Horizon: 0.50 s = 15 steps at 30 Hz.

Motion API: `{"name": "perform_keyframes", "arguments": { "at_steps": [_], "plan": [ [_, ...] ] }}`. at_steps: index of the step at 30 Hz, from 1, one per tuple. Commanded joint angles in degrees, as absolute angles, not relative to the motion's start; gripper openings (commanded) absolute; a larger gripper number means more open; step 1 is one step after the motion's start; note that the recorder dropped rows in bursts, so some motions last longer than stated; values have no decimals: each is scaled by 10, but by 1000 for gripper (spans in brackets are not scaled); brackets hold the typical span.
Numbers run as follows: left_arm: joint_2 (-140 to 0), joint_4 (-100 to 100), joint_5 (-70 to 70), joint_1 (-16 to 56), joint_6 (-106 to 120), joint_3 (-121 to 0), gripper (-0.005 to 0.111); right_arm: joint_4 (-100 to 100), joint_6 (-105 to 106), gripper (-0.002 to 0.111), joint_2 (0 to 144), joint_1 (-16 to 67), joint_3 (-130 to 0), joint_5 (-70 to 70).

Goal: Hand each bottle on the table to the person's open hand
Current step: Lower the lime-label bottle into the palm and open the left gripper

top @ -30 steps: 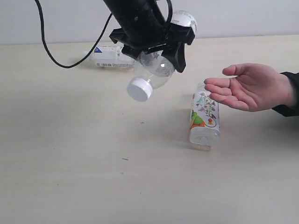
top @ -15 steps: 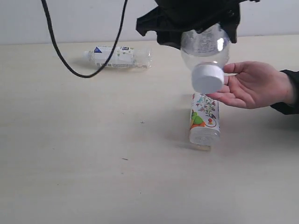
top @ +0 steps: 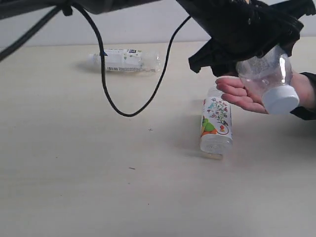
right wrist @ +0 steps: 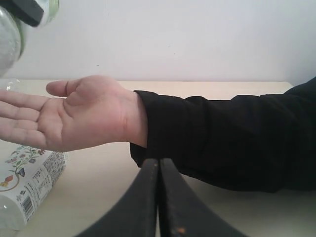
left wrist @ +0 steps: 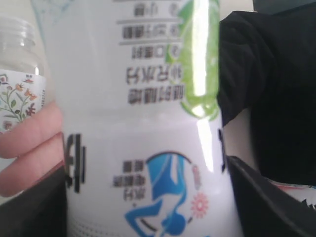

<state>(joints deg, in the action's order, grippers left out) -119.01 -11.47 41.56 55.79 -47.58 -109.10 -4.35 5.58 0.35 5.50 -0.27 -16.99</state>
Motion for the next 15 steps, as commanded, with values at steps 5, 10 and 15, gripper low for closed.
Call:
{"name": "perform_keyframes", "arguments": {
  "at_steps": [5,10,15],
  "plan": [
    [-1239,-157,365,561,-483,-1094,0,-42,57,0,0,53,0,-163],
    [-1265,-170,348,561,-464,-1094,9,-42,57,0,0,53,0,-163],
    [-1271,-169,345,561,-463,-1094,66,-42,57,0,0,53,0,-163]
  ]
}}
